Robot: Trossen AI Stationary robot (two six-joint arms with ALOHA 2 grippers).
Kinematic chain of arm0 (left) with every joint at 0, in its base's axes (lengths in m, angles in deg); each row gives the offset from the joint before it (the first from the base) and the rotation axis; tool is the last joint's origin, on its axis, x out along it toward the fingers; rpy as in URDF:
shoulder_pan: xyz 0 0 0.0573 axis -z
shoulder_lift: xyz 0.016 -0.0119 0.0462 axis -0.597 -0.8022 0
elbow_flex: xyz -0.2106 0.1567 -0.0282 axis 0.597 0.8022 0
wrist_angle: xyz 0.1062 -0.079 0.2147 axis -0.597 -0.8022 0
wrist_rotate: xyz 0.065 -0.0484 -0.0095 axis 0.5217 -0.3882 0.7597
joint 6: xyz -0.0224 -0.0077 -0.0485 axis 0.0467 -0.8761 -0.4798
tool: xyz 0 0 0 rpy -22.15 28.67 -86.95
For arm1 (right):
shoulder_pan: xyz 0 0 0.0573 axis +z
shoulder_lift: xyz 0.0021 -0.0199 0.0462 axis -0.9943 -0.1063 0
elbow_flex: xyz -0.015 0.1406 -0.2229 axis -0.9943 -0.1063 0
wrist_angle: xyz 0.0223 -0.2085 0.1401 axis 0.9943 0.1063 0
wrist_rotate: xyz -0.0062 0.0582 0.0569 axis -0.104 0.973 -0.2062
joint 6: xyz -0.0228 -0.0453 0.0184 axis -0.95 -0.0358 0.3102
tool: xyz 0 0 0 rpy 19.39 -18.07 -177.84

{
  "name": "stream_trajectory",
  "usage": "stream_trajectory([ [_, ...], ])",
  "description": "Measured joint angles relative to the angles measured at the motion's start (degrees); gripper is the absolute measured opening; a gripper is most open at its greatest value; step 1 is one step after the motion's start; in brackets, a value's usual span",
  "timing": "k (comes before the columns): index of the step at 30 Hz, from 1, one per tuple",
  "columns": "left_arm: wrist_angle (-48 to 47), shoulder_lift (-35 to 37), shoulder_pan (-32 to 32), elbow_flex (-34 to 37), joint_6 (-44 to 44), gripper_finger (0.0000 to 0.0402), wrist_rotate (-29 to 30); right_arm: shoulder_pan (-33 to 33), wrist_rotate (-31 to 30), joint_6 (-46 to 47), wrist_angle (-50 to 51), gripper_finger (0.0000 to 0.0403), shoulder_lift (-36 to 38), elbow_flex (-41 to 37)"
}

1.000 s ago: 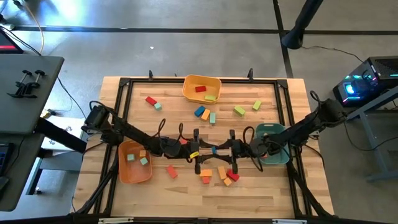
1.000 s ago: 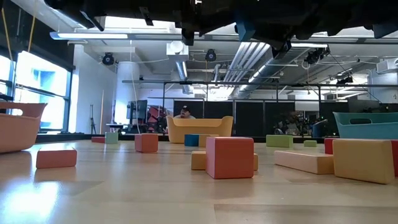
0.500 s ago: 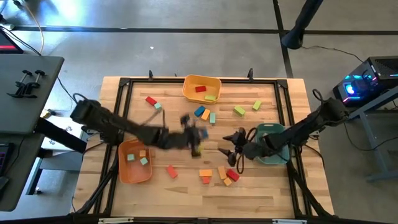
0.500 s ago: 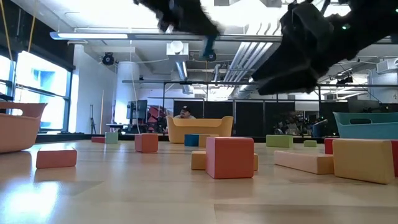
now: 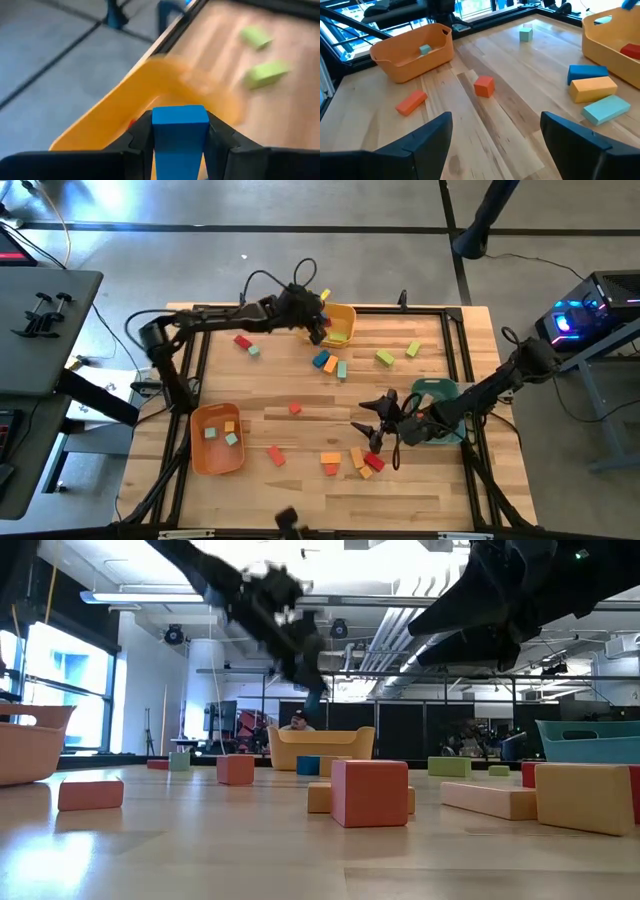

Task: Sort blocks by size
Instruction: Put the thin blue rectangular block into the yellow bin, then put the yellow square block into the orange bin

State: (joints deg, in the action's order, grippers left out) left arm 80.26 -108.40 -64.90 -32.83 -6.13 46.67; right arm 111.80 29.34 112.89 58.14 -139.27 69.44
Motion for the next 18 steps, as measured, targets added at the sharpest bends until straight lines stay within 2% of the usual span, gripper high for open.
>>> stream_trajectory([
  [8,2.1,-6.6,-6.5,0.0,-3.7,0.0174,0.9,0.0,0.3,0.2,0.5,0.0298,0.0,0.0],
  [14,-0.1,-6.2,-7.2,0.0,-4.7,0.0185,0.1,0.0,0.5,0.4,0.8,0.0298,0.0,0.0],
  [18,-2.2,-2.3,-6.6,0.1,-4.6,0.0185,0.4,0.4,0.4,1.3,1.6,0.0298,0.0,0.0],
])
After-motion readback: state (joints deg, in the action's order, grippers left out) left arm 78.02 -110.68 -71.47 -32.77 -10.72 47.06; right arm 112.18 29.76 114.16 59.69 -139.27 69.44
